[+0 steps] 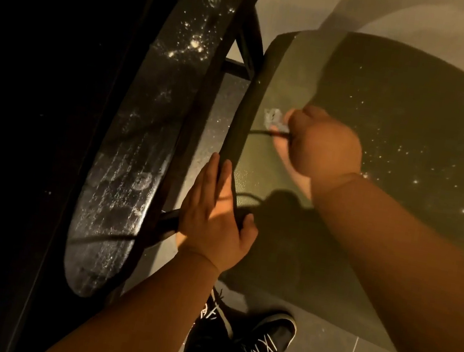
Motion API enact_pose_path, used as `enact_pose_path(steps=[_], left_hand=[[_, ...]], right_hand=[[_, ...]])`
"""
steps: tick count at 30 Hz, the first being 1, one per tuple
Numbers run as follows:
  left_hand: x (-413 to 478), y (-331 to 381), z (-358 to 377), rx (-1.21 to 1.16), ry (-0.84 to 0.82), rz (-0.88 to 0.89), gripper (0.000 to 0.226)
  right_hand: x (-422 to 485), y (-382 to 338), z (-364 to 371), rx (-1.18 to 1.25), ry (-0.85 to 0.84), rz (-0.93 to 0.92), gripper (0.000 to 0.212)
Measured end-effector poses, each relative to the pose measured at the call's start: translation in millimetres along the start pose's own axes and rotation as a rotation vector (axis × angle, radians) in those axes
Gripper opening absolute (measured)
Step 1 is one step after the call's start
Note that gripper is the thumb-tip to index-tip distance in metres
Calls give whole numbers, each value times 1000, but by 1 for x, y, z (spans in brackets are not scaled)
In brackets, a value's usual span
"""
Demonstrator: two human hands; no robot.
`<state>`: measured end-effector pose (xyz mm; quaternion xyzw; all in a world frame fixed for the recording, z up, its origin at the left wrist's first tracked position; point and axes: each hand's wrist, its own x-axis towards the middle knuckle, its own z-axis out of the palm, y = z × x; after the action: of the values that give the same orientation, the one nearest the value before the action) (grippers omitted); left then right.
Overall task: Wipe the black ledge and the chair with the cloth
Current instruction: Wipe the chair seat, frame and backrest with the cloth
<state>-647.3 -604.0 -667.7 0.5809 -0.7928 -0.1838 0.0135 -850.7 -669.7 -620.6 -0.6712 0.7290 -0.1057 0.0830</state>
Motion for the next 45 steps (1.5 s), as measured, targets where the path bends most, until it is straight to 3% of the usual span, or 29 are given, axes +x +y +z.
enact_pose_path(steps=[2, 6, 9, 13, 15, 18, 20, 22, 23, 24, 26, 27, 29, 32, 35, 38, 40, 42, 43, 45], left_hand=[[0, -1, -1, 14, -11, 11, 97], [0, -2, -3, 19, -24, 2, 97], [0, 0, -4, -12, -20, 9, 97], [-1, 0, -5, -11, -28, -16, 97], [-1, 1, -6, -32, -15, -24, 97], [-2, 3, -8, -56, 6, -32, 96], [0, 5, -9, -76, 2, -36, 95], [2, 6, -11, -100, 9, -49, 94], [3, 6, -11, -118, 22, -66, 91], [4, 10, -11, -147, 41, -104, 88], [12, 23, -13, -235, 107, -241, 84], [19, 29, -14, -277, 154, -317, 82], [37, 40, -15, -325, 203, -422, 78], [59, 45, -15, -297, 155, -502, 74], [60, 49, -15, -185, 132, -510, 67], [66, 51, -20, -269, 137, -526, 55], [80, 51, -19, -295, 127, -536, 51], [90, 54, -18, -242, 117, -537, 52], [92, 57, -17, -207, 130, -534, 54], [91, 60, -11, -176, 185, -509, 57]], right_hand=[[-33, -15, -3, 96, -18, -21, 32], [-64, -21, -2, 140, -200, -200, 23], [-29, 10, 4, -16, -114, -227, 21], [25, 43, -15, -190, -40, 53, 32], [24, 44, -21, -161, 65, 59, 33], [-22, 12, -12, 11, -30, -54, 25], [-53, -2, -4, 25, -158, -249, 11], [-47, 8, -8, 93, -44, -218, 28], [-37, 12, -2, 260, -108, -122, 40], [-16, 21, 1, 262, -128, -80, 46], [16, 34, -3, 18, -283, -241, 47], [29, 40, 0, -55, -294, -199, 45], [41, 42, -4, -151, -137, -169, 44], [11, 21, -8, 47, -26, -227, 31], [-12, 29, 21, 116, -159, -467, 22], [37, 40, 22, -9, -246, -495, 28], [81, 48, 5, -172, -140, -461, 40], [118, 58, -8, -235, 29, -283, 40], [124, 57, -9, -213, 58, -221, 38], [113, 50, 3, -194, -33, -288, 32]])
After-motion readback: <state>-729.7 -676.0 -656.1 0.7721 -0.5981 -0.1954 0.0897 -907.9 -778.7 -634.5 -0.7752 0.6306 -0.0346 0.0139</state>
